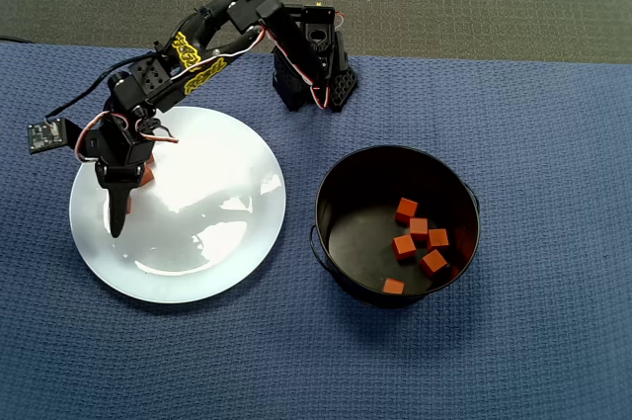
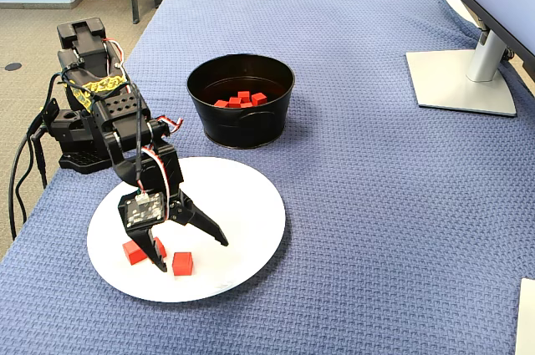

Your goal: Pick up the red cubes from the white plate and place them in the black recipient

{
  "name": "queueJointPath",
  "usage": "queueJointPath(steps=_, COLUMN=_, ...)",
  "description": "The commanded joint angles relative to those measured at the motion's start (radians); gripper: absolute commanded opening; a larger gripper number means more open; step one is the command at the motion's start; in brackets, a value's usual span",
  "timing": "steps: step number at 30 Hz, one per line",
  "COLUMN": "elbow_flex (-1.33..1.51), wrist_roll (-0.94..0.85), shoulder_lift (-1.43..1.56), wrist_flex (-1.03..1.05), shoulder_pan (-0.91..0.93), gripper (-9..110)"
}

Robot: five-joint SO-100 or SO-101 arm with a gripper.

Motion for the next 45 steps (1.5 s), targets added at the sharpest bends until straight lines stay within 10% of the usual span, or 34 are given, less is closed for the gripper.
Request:
queueJointPath(steps=1, elbow_flex=-0.037, wrist_roll=0.029, shoulder_lift=0.012, wrist_flex=-0.041, shoulder_pan=0.005, gripper=41)
queueJointPath(steps=16, elbow_flex=0.133, wrist_roll=0.021, shoulder_lift=0.054, wrist_flex=-0.132, shoulder_pan=-0.028, gripper=38)
queueJointPath(steps=22, elbow_flex=0.133, wrist_roll=0.049, shoulder_lift=0.055, wrist_flex=-0.146, shoulder_pan=-0.032, gripper=2)
queueJointPath(steps=28, elbow_flex=0.132, wrist_roll=0.081, shoulder_lift=0.077, wrist_flex=-0.132, shoulder_pan=-0.043, gripper=0)
queueJointPath(steps=45, elbow_flex=-0.086, wrist_roll=0.767, shoulder_lift=0.629, wrist_flex=0.558, shoulder_pan=-0.468, gripper=0)
